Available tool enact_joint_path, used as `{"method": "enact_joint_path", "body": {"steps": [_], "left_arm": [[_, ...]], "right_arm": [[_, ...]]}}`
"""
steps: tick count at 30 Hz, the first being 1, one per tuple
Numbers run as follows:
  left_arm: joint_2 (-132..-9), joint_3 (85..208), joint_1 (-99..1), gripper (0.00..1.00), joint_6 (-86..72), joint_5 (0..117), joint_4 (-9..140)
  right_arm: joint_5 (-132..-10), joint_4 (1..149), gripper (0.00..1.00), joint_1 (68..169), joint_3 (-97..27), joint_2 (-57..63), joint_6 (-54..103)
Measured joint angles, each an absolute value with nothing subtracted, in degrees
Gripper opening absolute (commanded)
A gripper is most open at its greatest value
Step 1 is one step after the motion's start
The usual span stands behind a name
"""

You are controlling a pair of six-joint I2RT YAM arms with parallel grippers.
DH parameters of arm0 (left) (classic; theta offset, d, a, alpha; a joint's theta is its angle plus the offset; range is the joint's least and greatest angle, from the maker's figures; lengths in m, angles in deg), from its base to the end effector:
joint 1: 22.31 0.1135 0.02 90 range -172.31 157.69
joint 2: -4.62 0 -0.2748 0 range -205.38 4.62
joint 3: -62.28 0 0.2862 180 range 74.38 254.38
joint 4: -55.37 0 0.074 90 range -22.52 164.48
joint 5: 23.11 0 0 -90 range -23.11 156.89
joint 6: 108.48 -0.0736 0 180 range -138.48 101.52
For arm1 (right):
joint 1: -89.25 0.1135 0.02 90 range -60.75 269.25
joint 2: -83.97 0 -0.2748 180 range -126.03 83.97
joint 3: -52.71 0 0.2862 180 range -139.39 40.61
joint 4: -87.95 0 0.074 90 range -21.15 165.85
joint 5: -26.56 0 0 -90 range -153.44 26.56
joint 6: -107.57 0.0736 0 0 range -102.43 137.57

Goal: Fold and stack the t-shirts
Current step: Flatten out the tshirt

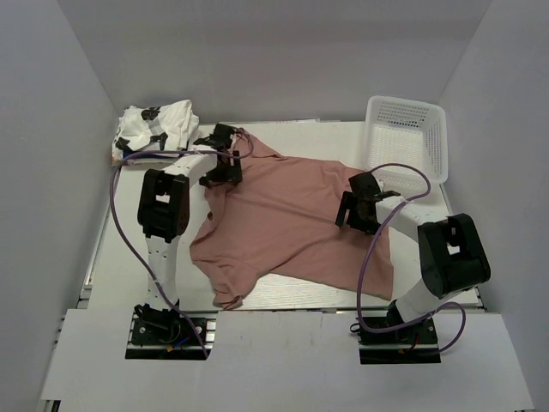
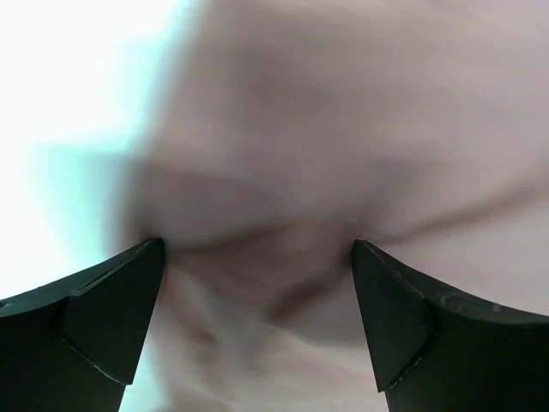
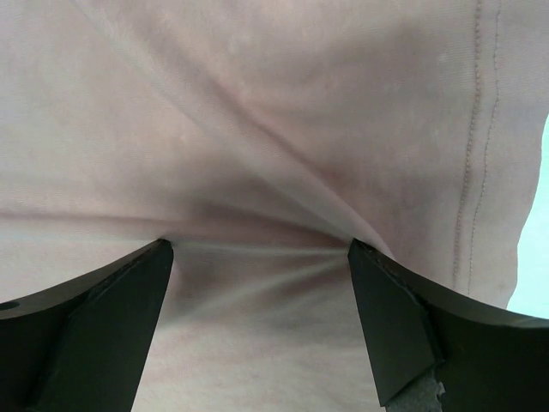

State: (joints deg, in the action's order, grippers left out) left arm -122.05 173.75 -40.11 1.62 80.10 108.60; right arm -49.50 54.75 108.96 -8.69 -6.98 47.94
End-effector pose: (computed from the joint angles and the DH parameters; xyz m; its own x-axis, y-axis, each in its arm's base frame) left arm 0.4944 -0.1411 0.1234 -0.9063 -0.0604 -0.4183 -0.0999 0.9923 0.0732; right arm 0.3262 0.0980 0.1178 -0.8351 0.2221 -0.5033 0.2303 0.9720 0.0467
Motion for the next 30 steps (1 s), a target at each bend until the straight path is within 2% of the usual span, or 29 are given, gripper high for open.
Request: {"method": "enact_joint_path", "body": {"steps": [6,12,14,16,24,30], "left_arm": [[-124.96,179.74,-32.20,1.00,-4.02,81.76,107.68],[-126.84,190.15,-28.96,1.00,-9.14,83.97,109.95],[-125.64,190.26,-28.70,1.00,-9.42,82.70,110.09],[-122.66,186.54,-28.57,1.00,-9.16,80.02,109.39],[-98.84,151.85,-31.78,1.00,-3.83,59.14,97.89],[-97.09,142.74,-33.34,1.00,-0.35,56.76,92.67]], "right_arm": [[-50.86,55.34,0.88,107.60,-8.73,-6.90,46.21],[-51.27,54.96,0.86,107.58,-8.91,-6.81,44.64],[-51.69,54.75,0.90,107.58,-9.04,-6.77,43.79],[-52.87,54.46,0.90,107.60,-9.11,-6.39,42.65],[-55.25,54.20,0.90,108.41,-9.11,2.61,40.09],[-55.88,55.09,0.90,108.50,-10.79,4.40,39.48]]}}
